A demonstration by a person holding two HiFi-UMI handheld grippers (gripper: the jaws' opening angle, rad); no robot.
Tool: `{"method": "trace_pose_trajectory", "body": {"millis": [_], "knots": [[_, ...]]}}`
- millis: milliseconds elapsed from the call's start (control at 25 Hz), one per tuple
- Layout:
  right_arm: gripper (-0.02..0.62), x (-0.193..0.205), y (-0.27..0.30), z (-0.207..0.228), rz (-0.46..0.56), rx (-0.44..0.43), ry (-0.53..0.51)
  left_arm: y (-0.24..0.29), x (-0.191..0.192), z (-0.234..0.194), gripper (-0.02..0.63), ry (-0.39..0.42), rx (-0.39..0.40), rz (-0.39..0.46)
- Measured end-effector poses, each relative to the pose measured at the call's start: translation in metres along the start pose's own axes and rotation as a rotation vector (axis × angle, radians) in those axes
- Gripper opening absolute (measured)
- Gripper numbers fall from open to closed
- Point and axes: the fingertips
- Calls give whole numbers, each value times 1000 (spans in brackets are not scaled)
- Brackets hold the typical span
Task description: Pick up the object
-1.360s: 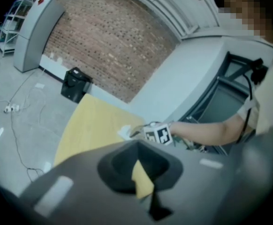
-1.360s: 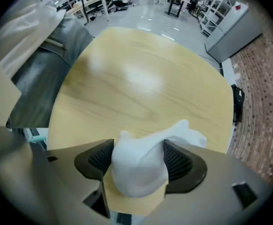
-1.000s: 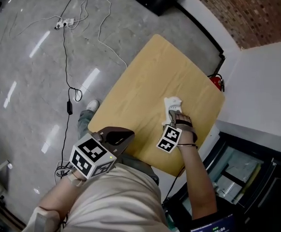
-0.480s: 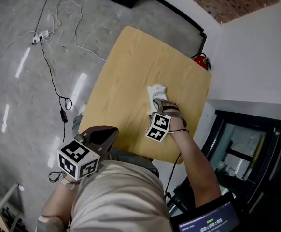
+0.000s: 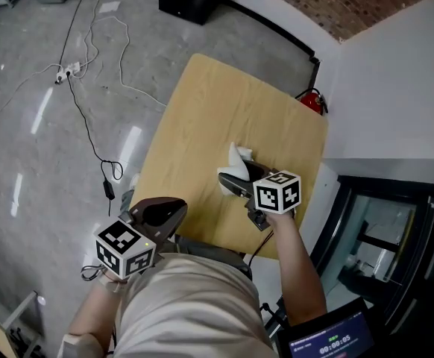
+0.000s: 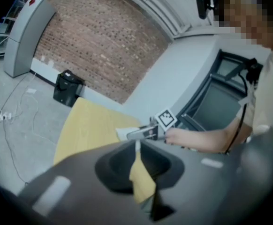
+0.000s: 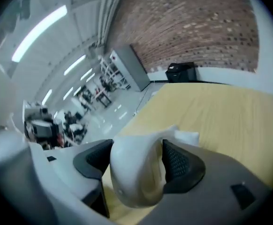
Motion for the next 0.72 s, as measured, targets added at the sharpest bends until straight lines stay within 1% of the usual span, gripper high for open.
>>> {"method": "trace_pose_trajectory", "body": {"millis": [40, 120, 240, 360, 440, 480, 520, 560, 600, 640, 680, 720], "knots": [[341, -4, -7, 3, 69, -35, 96, 3, 0, 1, 42, 7, 5, -5], [341, -14, -24, 7, 217, -131, 292, 7, -2, 5, 51, 39, 17, -11], [341, -32, -53, 2, 437, -315, 532, 13, -5, 11, 79, 142, 28, -22], [341, -56, -82, -16, 618, -500, 709, 25, -15, 17, 134, 292, 48, -7], [341, -76, -93, -41, 692, -607, 760, 33, -27, 24, 167, 405, 81, 1], [341, -87, -95, -57, 710, -653, 757, 35, -35, 26, 189, 476, 84, 1], [341, -99, -97, -74, 720, -693, 744, 37, -45, 25, 218, 566, 69, 0], [341, -110, -97, -90, 724, -729, 727, 37, -57, 21, 248, 682, 38, 2], [341, -121, -96, -107, 727, -764, 713, 34, -68, 15, 275, 821, -2, 4], [341, -130, -95, -123, 730, -797, 704, 30, -79, 9, 289, 975, -42, 4], [341, -138, -94, -138, 735, -829, 700, 25, -88, 4, 298, 1126, -70, 4], [341, -146, -92, -151, 742, -858, 703, 18, -96, 1, 305, 1260, -83, 5]]}}
Point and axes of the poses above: the fingertips, and each gripper's own axes: y forward along the fingers, z to its right, x out of its underside, and after that the axes turned 4 degrees about -x, right-handed
